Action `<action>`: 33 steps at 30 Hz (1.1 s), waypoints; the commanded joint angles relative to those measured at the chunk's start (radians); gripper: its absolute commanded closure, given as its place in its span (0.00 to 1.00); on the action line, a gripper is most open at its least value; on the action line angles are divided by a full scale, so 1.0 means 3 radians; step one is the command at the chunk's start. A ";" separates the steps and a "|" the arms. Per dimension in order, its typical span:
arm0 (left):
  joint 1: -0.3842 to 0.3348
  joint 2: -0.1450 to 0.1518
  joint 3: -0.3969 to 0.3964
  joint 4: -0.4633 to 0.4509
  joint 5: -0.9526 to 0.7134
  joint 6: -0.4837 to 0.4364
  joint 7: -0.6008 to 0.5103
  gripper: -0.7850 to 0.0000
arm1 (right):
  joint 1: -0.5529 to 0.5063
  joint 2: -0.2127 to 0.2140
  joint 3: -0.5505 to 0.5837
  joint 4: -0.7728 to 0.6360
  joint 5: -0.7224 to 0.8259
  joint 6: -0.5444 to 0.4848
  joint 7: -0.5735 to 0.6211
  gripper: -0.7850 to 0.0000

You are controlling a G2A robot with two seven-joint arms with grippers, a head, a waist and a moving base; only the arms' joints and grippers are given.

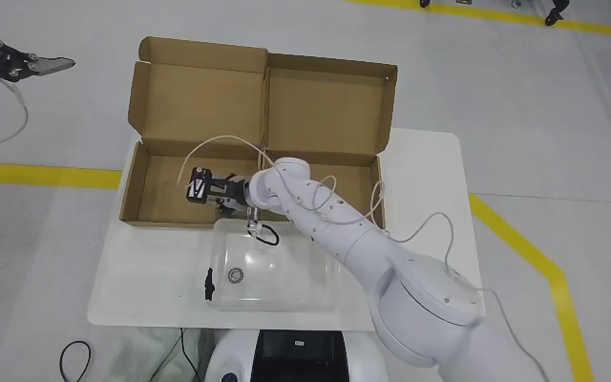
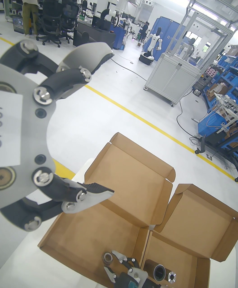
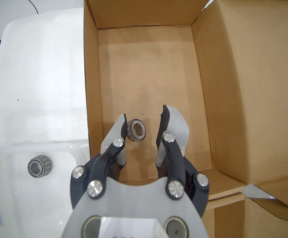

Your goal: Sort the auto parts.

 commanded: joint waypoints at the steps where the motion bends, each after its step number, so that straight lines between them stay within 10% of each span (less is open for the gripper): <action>1: 0.0000 0.0000 0.0000 0.0000 0.0000 0.0000 0.0000 0.00 | 0.0007 -0.0011 0.0008 0.0041 -0.0011 -0.0002 -0.0058 0.65; 18: 0.0000 0.0000 0.0000 0.0000 0.0000 0.0000 0.0000 0.00 | -0.0072 0.0150 0.0047 -0.0497 -0.0445 -0.0160 -0.0485 0.54; 33: 0.0000 0.0000 0.0000 0.0000 0.0000 0.0000 0.0000 0.00 | -0.0975 0.0853 0.0688 -0.2378 -0.0788 -0.0167 0.0432 0.55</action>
